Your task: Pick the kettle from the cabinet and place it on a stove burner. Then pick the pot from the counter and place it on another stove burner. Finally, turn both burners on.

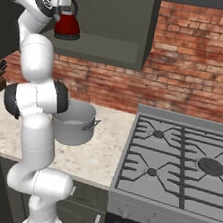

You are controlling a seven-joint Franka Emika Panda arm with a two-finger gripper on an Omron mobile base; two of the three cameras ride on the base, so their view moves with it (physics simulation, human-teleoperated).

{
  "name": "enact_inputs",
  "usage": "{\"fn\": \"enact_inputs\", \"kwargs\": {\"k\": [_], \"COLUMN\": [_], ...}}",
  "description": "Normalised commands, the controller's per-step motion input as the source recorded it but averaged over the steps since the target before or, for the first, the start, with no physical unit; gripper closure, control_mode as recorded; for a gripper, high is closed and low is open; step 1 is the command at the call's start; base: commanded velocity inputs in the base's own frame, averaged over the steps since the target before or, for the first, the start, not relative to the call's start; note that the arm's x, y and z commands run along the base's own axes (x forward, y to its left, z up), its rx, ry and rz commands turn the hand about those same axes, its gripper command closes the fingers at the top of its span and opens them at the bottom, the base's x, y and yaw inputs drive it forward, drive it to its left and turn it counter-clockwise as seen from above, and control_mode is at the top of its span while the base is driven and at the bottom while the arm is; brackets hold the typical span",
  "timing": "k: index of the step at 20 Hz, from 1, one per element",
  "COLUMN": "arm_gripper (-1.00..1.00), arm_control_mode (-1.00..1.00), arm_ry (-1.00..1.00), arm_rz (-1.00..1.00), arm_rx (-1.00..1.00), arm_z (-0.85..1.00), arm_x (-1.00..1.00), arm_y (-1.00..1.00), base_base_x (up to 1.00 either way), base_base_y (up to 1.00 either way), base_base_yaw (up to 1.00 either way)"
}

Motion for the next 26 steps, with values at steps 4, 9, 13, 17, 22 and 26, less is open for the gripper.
{"fn": "enact_inputs", "kwargs": {"k": [4, 9, 13, 17, 22, 26], "arm_gripper": [-1.00, -1.00, -1.00, -1.00, -1.00, -1.00], "arm_control_mode": [-1.00, -1.00, -1.00, -1.00, -1.00, -1.00], "arm_ry": [0.00, 0.00, 0.00, 0.00, 0.00, 0.00], "arm_rz": [0.00, 0.00, 0.00, 0.00, 0.00, 0.00], "arm_rx": [0.00, 0.00, 0.00, 0.01, 0.01, 0.01], "arm_z": [0.00, 0.00, 0.00, -0.01, -0.07, -0.10], "arm_x": [0.11, 0.09, 0.02, 0.00, 0.00, 0.00], "arm_y": [0.00, 0.00, 0.00, 0.00, 0.00, 0.00], "base_base_x": [0.00, 0.00, 0.00, 0.00, 0.00, 0.00], "base_base_y": [0.00, 0.00, 0.00, 0.00, 0.00, 0.00], "base_base_yaw": [0.00, 0.00, 0.00, 0.00, 0.00, 0.00]}}
